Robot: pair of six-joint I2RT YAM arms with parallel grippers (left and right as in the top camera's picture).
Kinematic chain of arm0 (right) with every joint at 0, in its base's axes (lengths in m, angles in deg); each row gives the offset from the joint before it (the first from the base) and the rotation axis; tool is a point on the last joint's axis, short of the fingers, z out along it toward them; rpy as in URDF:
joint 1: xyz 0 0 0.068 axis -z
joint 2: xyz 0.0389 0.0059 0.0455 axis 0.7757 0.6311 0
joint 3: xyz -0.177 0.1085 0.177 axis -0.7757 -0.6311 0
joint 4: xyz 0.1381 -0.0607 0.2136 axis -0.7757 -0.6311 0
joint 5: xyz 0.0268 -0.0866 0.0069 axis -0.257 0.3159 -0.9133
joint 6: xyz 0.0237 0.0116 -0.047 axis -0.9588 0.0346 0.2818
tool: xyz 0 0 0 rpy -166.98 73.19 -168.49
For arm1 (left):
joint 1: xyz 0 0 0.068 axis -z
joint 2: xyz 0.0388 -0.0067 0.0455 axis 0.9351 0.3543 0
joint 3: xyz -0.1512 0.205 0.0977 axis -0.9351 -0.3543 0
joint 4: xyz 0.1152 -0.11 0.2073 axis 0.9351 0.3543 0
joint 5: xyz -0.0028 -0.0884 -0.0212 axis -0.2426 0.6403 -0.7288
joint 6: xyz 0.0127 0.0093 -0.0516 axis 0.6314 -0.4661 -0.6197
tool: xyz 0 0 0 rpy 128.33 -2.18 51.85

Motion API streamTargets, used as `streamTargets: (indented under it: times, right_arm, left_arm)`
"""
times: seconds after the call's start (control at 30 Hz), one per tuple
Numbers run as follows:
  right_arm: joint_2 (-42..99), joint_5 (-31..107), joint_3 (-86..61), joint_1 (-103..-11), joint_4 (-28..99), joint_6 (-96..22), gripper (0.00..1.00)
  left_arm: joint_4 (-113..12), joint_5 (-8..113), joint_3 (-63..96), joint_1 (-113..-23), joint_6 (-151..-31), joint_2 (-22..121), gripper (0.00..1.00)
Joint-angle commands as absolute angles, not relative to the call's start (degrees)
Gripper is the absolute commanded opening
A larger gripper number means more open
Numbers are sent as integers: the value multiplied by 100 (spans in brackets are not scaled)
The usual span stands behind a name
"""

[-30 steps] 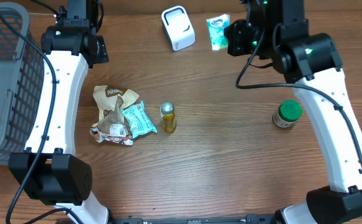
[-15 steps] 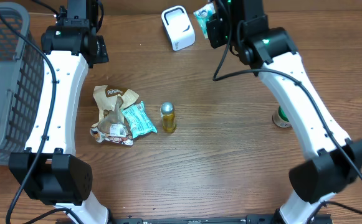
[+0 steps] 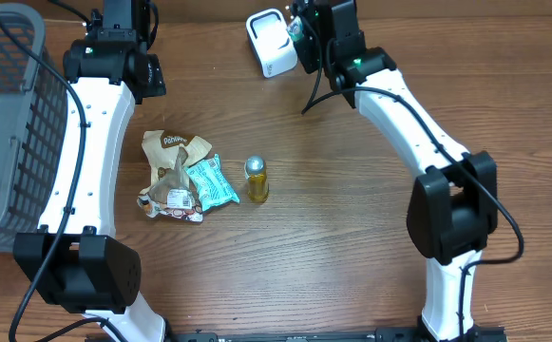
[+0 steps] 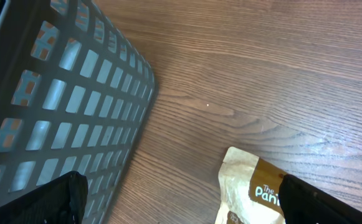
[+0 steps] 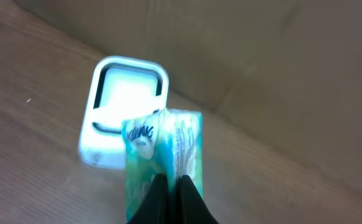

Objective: Scan the item barcode
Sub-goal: 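Hold the Kleenex pack in front of the white scanner, then lower the Kleenex pack onto the table below the scanner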

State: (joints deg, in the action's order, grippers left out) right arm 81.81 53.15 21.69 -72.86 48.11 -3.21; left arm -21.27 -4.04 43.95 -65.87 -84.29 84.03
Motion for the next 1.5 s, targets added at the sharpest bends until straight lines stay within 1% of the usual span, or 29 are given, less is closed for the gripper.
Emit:
streamTargets:
  times: [0.0,0.07,0.2,0.4,0.63,0.8,0.9,0.93,0.97,1.03,1.13,1.17,1.2,1.3,1.47]
  right_arm:
    - [8430,5597,2279,-7501,5428,341,4]
    - [8633,5610,2279,-7568,5950,604,4]
    - [8996,5608,2279,-7588,6527,604,3]
    - [9411,5746,2279,-7588,6971,606,4]
    - [9359,5796,2281,-7588,7384,564,4]
    - [8804,6325,2281,-7577,6811,-511,4]
    - [8301,6065,2281,-7394,5909,-1499,4]
    - [8225,5791,2281,-7324,5649,-1674,6]
    - [8190,5551,2281,-7262,5461,-1755,11]
    - [8198,4753,2272,-7029,4835,-1750,25]
    - [8375,4095,2156,-6690,4230,-1748,41]
    - [8434,3990,2128,-6631,4169,-1746,44]
    - [8555,3761,2097,-6521,4060,-1744,49]
    - [8872,3276,2097,-6366,3931,-1569,57]
    - [9256,3110,2095,-6333,3974,-1221,56]
  left_arm:
    - [-2134,-480,4485,-6548,-8381,8296,100]
    - [-2136,-478,4485,-6546,-8381,8296,100]
    - [-2136,-480,4485,-6546,-8381,8296,99]
    - [-2136,-480,4485,-6548,-8381,8296,100]
    - [-2136,-480,4485,-6539,-8381,8296,99]
    - [-2136,-478,4485,-6535,-8383,8296,100]
    - [-2136,-480,4487,-6537,-8381,8296,100]
    - [-2134,-480,4485,-6537,-8381,8296,100]
    - [-2134,-480,4485,-6537,-8381,8296,99]
    - [-2134,-480,4487,-6537,-8381,8296,100]
    - [-2134,-480,4487,-6537,-8381,8296,99]
    - [-2134,-480,4485,-6537,-8381,8296,100]
    - [-2134,-480,4485,-6537,-8381,8296,100]
    - [-2136,-480,4485,-6537,-8383,8296,100]
    - [-2136,-480,4487,-6537,-8381,8296,100]
